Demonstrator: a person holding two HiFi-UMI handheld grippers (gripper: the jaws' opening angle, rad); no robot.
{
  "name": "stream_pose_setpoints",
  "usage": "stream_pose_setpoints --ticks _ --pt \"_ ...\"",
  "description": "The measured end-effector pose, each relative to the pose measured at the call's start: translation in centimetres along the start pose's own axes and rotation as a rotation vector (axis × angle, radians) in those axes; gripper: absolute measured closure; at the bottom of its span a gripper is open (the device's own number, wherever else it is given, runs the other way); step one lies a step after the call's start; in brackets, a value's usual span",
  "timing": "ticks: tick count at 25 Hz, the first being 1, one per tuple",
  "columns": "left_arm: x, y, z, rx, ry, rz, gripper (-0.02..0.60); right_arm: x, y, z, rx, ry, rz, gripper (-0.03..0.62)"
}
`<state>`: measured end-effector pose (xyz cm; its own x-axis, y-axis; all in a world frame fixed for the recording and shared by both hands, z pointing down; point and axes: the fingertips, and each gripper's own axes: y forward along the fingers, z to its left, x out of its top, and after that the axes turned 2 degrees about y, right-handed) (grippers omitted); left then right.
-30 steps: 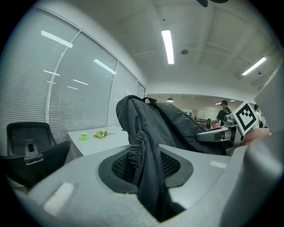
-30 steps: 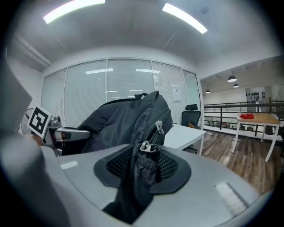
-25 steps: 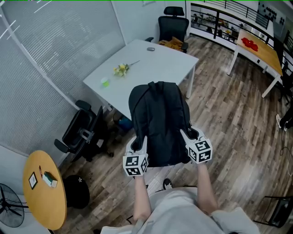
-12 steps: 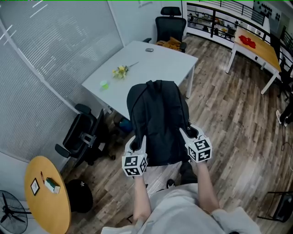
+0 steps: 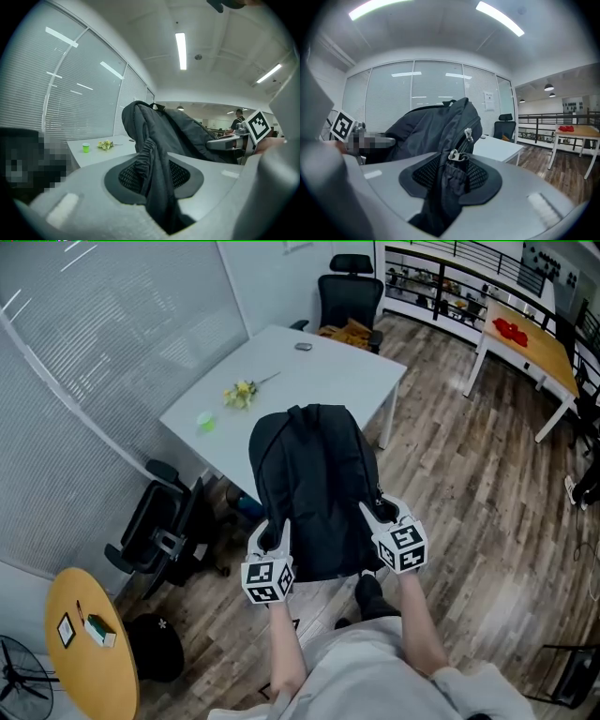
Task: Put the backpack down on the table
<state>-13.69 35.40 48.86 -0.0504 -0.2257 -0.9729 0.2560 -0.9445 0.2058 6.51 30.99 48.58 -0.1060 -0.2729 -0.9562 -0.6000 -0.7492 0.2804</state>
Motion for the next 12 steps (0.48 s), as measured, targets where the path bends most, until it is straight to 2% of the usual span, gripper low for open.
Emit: stream_pose_setpoints --ticks 12 --pt "4.1 14.3 0.3 0.041 0.024 -0.007 0.476 4.0 9.7 -11.7 0.043 0.021 -0.019 0.471"
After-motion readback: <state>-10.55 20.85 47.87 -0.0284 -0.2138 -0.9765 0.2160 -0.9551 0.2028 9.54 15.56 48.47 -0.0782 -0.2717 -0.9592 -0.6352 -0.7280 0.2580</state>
